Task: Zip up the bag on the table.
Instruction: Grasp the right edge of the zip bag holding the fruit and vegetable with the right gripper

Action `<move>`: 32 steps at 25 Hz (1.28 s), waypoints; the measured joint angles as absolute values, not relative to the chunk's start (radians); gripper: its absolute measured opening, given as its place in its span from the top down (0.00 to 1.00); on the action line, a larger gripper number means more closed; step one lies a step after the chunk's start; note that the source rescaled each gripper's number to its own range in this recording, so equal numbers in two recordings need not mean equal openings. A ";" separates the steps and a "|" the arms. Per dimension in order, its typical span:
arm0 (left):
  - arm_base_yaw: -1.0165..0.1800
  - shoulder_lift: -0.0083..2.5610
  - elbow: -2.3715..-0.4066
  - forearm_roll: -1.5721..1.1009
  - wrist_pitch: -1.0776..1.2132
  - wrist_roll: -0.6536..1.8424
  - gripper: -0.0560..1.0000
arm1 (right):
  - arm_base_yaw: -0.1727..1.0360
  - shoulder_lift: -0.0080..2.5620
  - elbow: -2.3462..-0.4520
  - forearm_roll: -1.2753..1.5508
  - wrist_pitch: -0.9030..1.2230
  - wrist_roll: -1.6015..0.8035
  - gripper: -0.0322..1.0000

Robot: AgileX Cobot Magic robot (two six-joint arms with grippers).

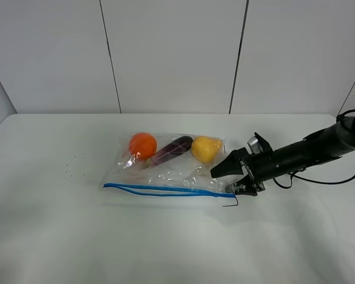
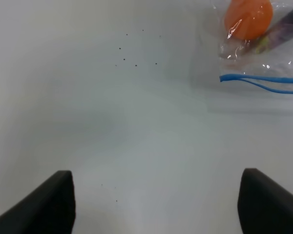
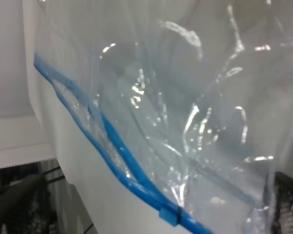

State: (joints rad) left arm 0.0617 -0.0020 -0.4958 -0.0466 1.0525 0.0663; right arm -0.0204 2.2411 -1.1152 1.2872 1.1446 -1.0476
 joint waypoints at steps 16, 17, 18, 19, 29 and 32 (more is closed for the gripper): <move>0.062 -0.002 -0.496 -0.047 1.053 0.066 0.04 | -0.020 2.275 -1.116 1.328 1.166 -1.084 0.12; 0.062 -0.002 -0.496 -0.047 1.053 0.066 0.04 | -0.020 2.283 -1.116 1.329 1.172 -1.087 0.12; 0.062 -0.002 -0.496 -0.047 1.053 0.066 0.04 | -0.020 2.288 -1.116 1.332 1.181 -1.091 0.12; 0.062 -0.002 -0.496 -0.047 1.053 0.066 0.04 | -0.020 2.291 -1.116 1.336 1.185 -1.092 0.12; 0.062 -0.002 -0.496 -0.047 1.053 0.066 0.04 | -0.020 2.294 -1.116 1.338 1.194 -1.095 0.34; 0.062 -0.002 -0.496 -0.047 1.053 0.066 0.04 | -0.020 2.294 -1.116 1.332 1.195 -1.095 0.37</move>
State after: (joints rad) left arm 0.0617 -0.0020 -0.4958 -0.0466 1.0525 0.0663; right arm -0.0204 2.2944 -1.1162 1.3319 1.1954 -1.0948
